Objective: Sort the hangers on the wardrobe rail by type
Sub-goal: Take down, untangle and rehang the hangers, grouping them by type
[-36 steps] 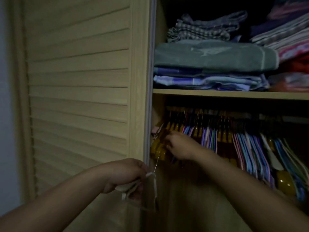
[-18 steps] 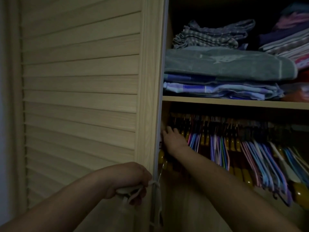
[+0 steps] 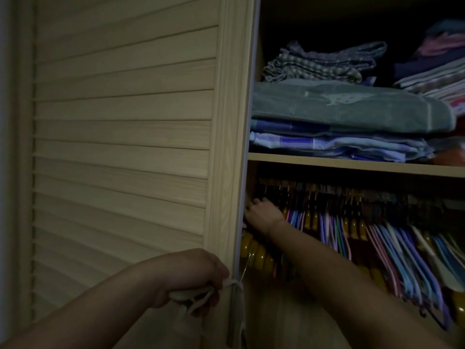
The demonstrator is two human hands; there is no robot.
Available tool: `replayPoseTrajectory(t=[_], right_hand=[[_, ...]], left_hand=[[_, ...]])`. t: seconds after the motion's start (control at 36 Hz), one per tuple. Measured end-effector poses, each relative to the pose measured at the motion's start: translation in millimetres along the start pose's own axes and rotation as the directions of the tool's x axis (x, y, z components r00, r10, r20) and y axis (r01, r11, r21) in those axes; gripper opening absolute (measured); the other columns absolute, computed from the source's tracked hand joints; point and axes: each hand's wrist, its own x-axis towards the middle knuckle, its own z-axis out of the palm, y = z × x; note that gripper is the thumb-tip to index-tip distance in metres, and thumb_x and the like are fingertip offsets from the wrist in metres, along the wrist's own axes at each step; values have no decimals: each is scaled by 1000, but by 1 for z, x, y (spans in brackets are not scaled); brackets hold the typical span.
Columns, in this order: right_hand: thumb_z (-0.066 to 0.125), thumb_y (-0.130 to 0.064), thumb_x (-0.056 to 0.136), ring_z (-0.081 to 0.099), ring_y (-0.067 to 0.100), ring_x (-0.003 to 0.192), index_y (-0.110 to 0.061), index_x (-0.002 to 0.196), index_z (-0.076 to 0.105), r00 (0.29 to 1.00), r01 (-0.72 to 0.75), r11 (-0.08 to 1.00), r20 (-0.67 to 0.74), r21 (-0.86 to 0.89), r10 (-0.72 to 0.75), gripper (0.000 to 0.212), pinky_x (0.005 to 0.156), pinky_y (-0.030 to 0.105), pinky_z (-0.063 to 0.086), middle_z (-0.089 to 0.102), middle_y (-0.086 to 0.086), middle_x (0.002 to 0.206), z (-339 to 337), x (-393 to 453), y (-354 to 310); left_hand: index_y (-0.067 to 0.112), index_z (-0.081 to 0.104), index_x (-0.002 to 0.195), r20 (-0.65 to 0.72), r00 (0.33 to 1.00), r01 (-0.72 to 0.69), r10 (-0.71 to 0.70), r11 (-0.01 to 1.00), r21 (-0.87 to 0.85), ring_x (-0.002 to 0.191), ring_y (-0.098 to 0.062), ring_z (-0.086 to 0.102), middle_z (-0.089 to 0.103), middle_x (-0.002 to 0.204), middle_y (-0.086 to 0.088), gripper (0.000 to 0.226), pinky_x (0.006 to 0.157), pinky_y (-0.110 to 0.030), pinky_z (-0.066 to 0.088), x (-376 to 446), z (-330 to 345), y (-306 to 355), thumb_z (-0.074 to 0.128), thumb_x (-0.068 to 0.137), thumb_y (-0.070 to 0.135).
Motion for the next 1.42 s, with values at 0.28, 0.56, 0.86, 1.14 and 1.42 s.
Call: replayPoseTrajectory(t=[0.28, 0.56, 0.86, 1.14, 1.42], right_hand=[[52, -24, 96, 52, 31, 115, -12, 136, 50, 997, -41, 998, -60, 41, 43, 42, 89, 41, 48, 51, 16, 133, 4, 8, 10], [56, -36, 96, 58, 28, 107, -7, 130, 52, 987, -153, 959, -2, 237, 158, 45, 83, 36, 51, 59, 16, 121, 14, 9, 5], [54, -32, 96, 59, 29, 108, -8, 129, 53, 979, -175, 934, -42, 312, 198, 40, 82, 39, 51, 59, 14, 122, 19, -12, 23], [53, -34, 98, 57, 30, 114, -6, 135, 49, 989, -150, 974, 10, 170, 151, 46, 87, 37, 49, 56, 17, 129, 16, -19, 28], [58, -32, 96, 59, 26, 106, -9, 125, 57, 985, -164, 983, 73, 81, 158, 37, 82, 35, 48, 60, 13, 119, 12, -31, 33]], left_hand=[[8, 60, 116, -6, 1000, 13, -13, 1000, 4, 46, -22, 51, 60, 64, -13, 32, 50, -27, 37, 7, -2, 4, 46, 88, -1], [5, 59, 117, -7, 999, 32, -33, 998, -57, 45, -20, 53, 59, 64, -15, 32, 51, -28, 43, 4, -4, 10, 47, 89, -4], [-11, 62, 113, -19, 1000, 18, -17, 999, 46, 48, -22, 51, 59, 65, -16, 33, 52, -26, 44, 11, -1, 5, 51, 83, -2], [-16, 60, 110, -9, 1000, -18, 19, 999, 28, 47, -23, 52, 58, 63, -18, 33, 47, -24, 43, 11, 1, 1, 51, 81, -4], [-21, 56, 104, -27, 998, -57, 59, 997, 56, 45, -22, 50, 56, 62, -18, 31, 46, -23, 39, 12, 6, 1, 47, 79, -5]])
